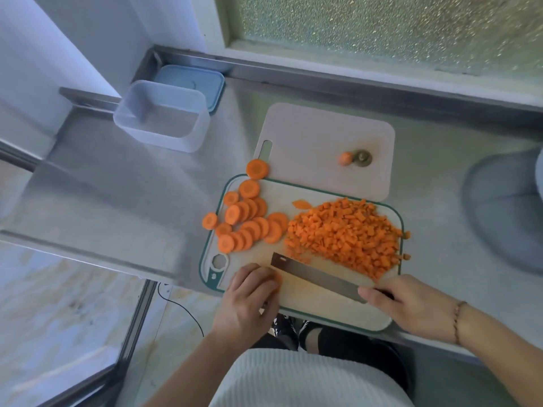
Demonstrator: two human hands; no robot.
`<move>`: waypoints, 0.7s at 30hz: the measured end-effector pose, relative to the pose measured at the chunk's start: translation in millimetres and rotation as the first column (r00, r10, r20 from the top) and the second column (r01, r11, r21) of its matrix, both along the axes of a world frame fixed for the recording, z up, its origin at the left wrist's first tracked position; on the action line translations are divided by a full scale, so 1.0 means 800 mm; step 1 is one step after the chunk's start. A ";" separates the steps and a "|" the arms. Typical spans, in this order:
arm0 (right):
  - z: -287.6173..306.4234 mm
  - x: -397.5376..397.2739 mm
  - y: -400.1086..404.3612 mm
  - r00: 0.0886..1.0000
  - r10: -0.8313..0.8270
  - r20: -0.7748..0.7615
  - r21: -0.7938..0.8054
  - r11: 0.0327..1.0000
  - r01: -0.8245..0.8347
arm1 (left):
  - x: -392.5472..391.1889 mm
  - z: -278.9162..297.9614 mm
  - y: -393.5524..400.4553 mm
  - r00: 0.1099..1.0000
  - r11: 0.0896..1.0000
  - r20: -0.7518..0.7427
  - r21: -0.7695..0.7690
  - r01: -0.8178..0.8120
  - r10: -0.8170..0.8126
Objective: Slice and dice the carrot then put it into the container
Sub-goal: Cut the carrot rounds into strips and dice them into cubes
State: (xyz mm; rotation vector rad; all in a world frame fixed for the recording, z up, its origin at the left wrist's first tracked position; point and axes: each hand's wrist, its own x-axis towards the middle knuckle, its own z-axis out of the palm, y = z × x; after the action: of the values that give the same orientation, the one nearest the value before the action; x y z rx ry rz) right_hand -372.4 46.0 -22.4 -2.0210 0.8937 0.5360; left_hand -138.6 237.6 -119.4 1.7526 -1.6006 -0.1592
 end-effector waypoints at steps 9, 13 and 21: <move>0.001 0.002 -0.029 0.991 -0.133 -0.019 -0.064 0.989 0.131 | -0.005 -0.003 -0.010 0.999 1.000 -0.032 0.010 0.016 -0.015; 0.007 -0.002 -0.006 0.990 -0.137 0.027 -0.051 0.989 0.138 | -0.021 -0.009 -0.026 0.999 0.999 -0.011 0.001 0.052 -0.052; 0.009 -0.007 0.040 0.993 -0.117 -0.015 -0.051 0.992 0.116 | -0.022 -0.007 -0.026 0.998 0.997 0.020 -0.034 0.066 -0.066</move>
State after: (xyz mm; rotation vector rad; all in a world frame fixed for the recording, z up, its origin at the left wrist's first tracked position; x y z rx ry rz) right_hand -377.8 77.8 -14.8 -1.9971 1.0379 0.4712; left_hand -155.9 216.5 -125.4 1.6808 -1.6660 -0.1465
